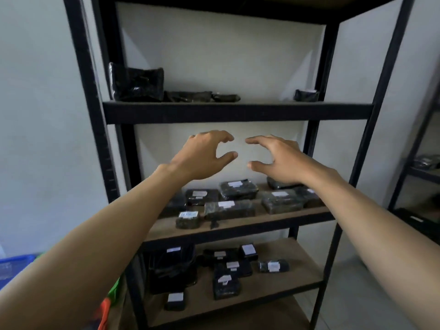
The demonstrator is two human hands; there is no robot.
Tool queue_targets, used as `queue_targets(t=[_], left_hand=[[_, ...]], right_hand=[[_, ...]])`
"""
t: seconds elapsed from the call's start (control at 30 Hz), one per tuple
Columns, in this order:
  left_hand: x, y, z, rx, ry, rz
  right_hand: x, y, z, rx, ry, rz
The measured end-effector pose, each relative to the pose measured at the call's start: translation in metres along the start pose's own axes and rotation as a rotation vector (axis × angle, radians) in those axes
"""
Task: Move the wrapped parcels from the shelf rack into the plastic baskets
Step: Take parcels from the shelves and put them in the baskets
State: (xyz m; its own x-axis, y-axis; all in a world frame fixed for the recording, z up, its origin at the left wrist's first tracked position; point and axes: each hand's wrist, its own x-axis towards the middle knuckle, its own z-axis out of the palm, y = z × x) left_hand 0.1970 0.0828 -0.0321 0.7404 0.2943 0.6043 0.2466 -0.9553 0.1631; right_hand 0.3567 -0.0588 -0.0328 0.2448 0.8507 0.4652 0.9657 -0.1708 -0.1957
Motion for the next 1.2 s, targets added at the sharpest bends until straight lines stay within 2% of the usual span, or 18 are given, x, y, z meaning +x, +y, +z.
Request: queue_targets(t=[0.27, 0.37, 0.47, 0.57, 0.67, 0.93, 1.2], left_hand=[[0.139, 0.000, 0.021, -0.067, 0.127, 0.096], [0.184, 0.002, 0.031, -0.084, 0.151, 0.111], [0.222, 0.004, 0.046, -0.102, 0.089, 0.060], [0.254, 0.005, 0.059, -0.042, -0.023, 0.026], [0.283, 0.006, 0.066, 0.019, -0.069, 0.002], [0.346, 0.012, 0.088, 0.209, -0.184, -0.084], [0.412, 0.027, 0.123, 0.291, -0.237, -0.174]], right_hand=[[0.085, 0.080, -0.047, -0.021, 0.149, 0.026], [0.111, 0.113, -0.064, 0.039, 0.190, 0.062], [0.132, 0.147, -0.075, 0.086, 0.212, 0.118], [0.152, 0.182, -0.083, 0.109, 0.200, 0.168], [0.173, 0.220, -0.098, 0.099, 0.202, 0.212], [0.236, 0.344, -0.129, -0.097, -0.059, 0.382], [0.302, 0.417, -0.115, -0.257, -0.249, 0.357]])
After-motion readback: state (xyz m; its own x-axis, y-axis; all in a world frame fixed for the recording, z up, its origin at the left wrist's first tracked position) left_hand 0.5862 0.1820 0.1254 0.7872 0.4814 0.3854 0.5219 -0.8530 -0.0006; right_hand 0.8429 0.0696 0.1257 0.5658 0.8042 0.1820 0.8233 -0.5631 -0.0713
